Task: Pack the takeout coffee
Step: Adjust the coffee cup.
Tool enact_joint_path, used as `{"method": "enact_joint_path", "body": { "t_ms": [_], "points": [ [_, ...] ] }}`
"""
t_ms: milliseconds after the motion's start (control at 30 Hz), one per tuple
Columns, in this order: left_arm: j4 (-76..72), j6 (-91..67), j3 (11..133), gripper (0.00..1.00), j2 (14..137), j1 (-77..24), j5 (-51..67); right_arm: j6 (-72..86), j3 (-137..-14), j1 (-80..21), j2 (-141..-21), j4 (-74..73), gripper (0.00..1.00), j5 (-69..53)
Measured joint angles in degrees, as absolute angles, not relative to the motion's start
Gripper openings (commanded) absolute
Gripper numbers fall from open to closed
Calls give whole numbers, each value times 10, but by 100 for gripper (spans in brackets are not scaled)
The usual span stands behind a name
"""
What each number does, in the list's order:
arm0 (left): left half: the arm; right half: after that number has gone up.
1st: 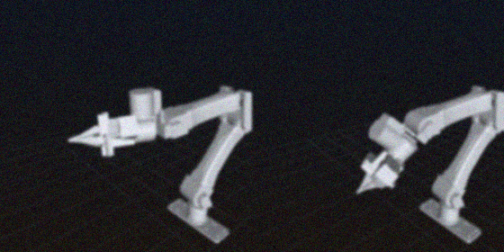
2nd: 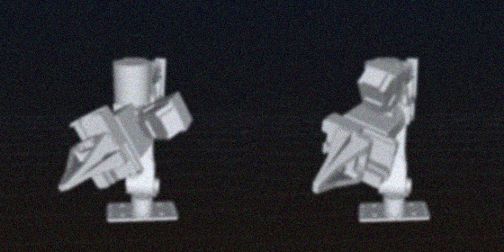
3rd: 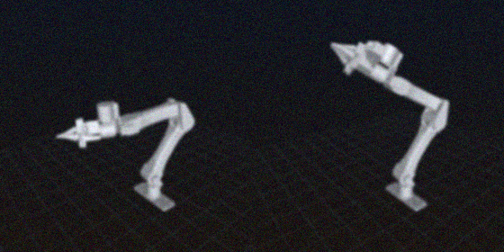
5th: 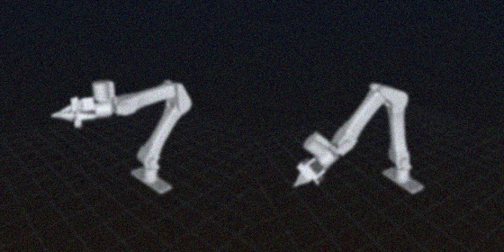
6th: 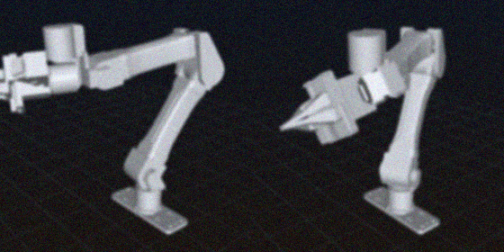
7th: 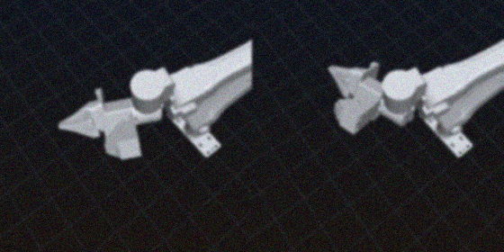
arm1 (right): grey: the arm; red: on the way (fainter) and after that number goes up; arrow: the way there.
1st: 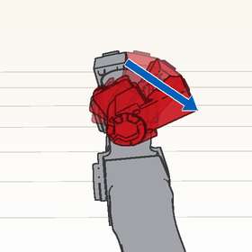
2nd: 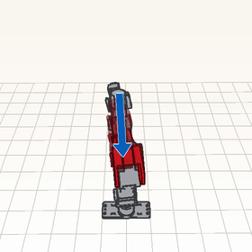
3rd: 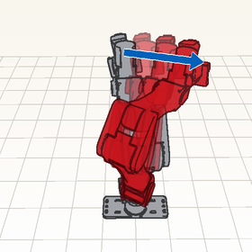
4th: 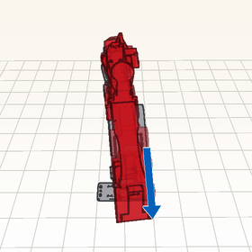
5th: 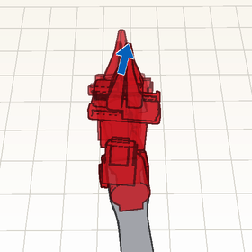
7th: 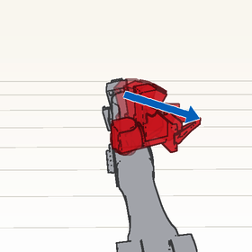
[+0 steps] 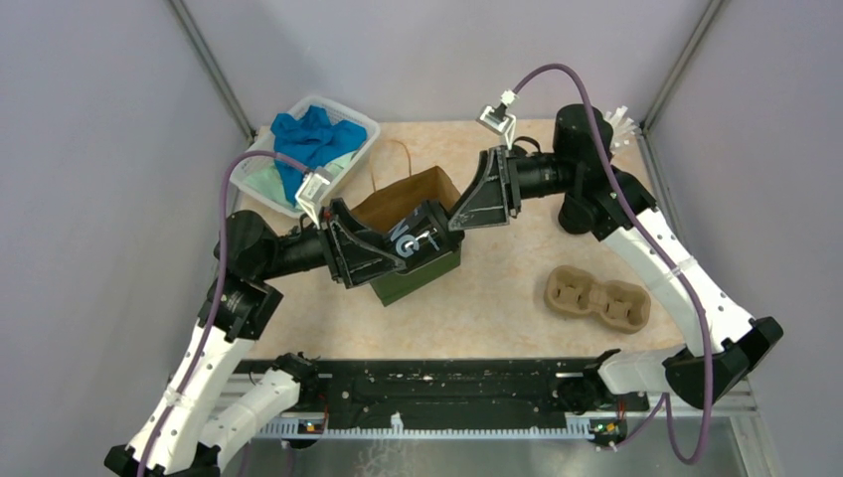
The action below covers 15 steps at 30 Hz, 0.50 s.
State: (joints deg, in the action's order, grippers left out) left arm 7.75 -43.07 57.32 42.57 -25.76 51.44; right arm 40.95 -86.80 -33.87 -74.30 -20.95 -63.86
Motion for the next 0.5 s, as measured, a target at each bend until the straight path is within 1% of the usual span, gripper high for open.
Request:
{"method": "enact_joint_path", "body": {
  "t_ms": [67, 167, 500],
  "points": [
    [78, -431, 573, 46, 427, -257, 514, 409, -868, -339, -744, -210, 75, -635],
    [80, -430, 573, 45, 427, -256, 514, 410, -868, -341, -744, -205, 74, -635],
    [93, -420, 580, 42, 434, -256, 516, 406, -868, -347, -744, -209, 78, -623]
  ]
}}
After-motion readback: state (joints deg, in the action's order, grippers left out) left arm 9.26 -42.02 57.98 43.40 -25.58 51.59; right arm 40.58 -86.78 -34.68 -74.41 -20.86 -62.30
